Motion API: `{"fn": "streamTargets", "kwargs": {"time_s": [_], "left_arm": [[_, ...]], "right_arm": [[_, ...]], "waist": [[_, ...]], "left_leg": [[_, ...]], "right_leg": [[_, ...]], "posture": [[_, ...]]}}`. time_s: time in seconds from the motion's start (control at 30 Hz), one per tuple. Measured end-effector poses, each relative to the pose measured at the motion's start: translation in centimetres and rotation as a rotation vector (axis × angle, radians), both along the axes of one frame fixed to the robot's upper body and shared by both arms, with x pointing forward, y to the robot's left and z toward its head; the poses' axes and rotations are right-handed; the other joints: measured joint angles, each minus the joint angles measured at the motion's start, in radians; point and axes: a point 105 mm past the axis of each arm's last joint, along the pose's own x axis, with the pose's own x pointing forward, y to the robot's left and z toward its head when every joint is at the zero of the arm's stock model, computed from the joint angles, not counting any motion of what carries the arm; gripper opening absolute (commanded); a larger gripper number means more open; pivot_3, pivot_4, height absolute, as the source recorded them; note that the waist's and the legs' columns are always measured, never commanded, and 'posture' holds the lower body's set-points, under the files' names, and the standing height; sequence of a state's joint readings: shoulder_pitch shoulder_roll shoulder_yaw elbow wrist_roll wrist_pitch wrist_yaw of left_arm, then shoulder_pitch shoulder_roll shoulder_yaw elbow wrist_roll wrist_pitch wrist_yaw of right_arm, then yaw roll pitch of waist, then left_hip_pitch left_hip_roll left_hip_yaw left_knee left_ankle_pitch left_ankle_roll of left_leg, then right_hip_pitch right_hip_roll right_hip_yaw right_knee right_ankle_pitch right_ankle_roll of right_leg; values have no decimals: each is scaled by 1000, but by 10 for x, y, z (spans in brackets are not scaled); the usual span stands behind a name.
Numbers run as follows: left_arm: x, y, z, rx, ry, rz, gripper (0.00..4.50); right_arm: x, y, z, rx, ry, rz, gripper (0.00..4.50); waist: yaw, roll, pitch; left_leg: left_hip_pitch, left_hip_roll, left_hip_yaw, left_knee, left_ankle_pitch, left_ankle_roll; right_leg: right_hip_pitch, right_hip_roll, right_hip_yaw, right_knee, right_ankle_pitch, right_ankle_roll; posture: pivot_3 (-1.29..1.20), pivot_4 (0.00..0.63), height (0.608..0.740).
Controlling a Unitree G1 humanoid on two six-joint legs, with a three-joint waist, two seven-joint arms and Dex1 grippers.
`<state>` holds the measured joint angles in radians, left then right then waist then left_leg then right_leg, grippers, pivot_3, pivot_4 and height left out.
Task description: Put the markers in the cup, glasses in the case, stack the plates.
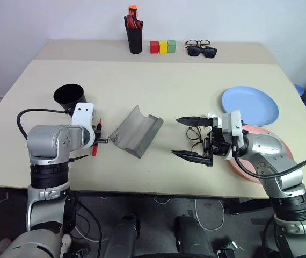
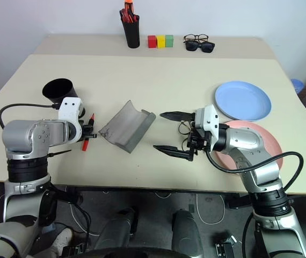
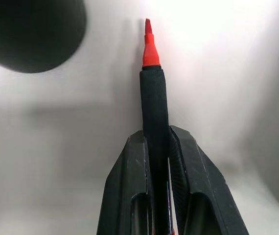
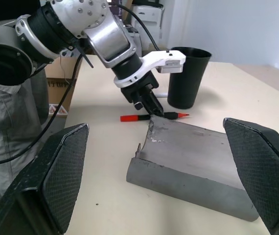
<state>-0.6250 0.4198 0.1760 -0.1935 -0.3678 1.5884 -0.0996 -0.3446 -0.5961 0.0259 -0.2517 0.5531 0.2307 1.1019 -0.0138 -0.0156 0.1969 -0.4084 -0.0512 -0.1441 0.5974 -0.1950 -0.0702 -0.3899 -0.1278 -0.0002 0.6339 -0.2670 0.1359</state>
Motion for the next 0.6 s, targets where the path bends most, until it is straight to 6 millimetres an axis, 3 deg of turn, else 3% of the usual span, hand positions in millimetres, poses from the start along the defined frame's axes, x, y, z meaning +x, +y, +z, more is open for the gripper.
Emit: {"fn": "streamTargets", "kwargs": {"time_s": [0.23, 0.33, 0.5, 0.6], "left_arm": [[-41, -31, -5, -58, 28, -321, 21], [-50, -45, 5, -42, -34, -442, 21], [-34, -47, 47, 71, -374, -504, 21], [-10, -36, 83, 72, -635, -383, 21]], "right_arm": [[3, 0, 1, 6, -3, -3, 4500], [4, 0, 2, 9, -4, -5, 4500], [5, 0, 2, 12, -5, -13, 4500], [6, -1, 3, 16, -4, -27, 4500]], "waist": [[1, 0, 0], [2, -1, 1], [3, -1, 1], [4, -1, 1]], "left_leg": [[0, 0, 0, 0, 0, 0], [-1, 0, 0, 0, 0, 0], [-1, 1, 1, -1, 0, 0], [-2, 1, 2, -1, 0, 0]], "right_leg": [[-1, 0, 1, 0, 0, -1], [-1, 0, 1, -1, 0, -1], [-2, 0, 2, -2, -1, -5], [-1, 0, 2, -3, -1, -6]], "posture": [[0, 150, 740], [0, 150, 740], [0, 150, 740], [0, 150, 740]]}}
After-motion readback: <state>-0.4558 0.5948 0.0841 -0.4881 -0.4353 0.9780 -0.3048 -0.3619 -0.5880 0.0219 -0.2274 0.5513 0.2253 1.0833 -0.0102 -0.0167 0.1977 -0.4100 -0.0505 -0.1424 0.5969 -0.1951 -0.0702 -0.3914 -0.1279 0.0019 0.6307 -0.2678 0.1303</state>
